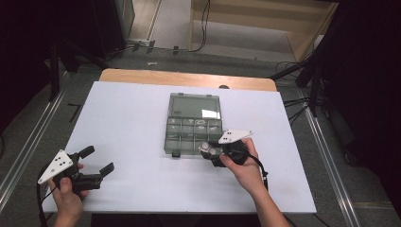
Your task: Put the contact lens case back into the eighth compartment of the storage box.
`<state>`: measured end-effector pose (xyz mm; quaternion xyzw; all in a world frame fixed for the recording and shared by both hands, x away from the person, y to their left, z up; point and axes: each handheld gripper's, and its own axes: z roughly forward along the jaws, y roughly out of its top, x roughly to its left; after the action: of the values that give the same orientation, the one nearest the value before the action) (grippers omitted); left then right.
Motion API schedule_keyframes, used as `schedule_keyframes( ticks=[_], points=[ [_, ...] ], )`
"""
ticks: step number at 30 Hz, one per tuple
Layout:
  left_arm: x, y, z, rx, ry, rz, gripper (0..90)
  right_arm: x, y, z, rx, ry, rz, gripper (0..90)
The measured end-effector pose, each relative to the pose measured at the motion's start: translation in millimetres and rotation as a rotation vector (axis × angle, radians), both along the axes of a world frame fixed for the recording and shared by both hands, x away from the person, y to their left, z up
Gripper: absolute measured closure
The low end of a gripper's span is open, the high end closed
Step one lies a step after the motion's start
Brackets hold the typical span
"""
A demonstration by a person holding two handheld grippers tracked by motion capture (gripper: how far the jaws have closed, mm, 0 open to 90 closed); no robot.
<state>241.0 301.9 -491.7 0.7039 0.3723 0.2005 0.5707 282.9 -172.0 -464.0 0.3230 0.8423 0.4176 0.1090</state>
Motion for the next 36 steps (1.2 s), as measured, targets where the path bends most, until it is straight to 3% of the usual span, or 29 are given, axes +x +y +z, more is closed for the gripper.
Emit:
schedule_keyframes(
  ticks=[13, 28, 36],
  points=[
    [0.2, 0.1, -0.1, -0.001, 0.001, 0.000, 0.0, 5.1, -7.6, -1.6, 0.018, 0.018, -0.056, 46.5],
    [0.0, -0.8, -0.3, 0.003, 0.001, 0.001, 0.0, 18.0, -15.7, -6.4, 0.057, 0.025, -0.178, 46.5],
    [0.0, -0.4, -0.2, 0.004, 0.001, -0.002, 0.0, 23.6, -17.2, -13.7, 0.058, 0.060, -0.210, 46.4]
  ],
)
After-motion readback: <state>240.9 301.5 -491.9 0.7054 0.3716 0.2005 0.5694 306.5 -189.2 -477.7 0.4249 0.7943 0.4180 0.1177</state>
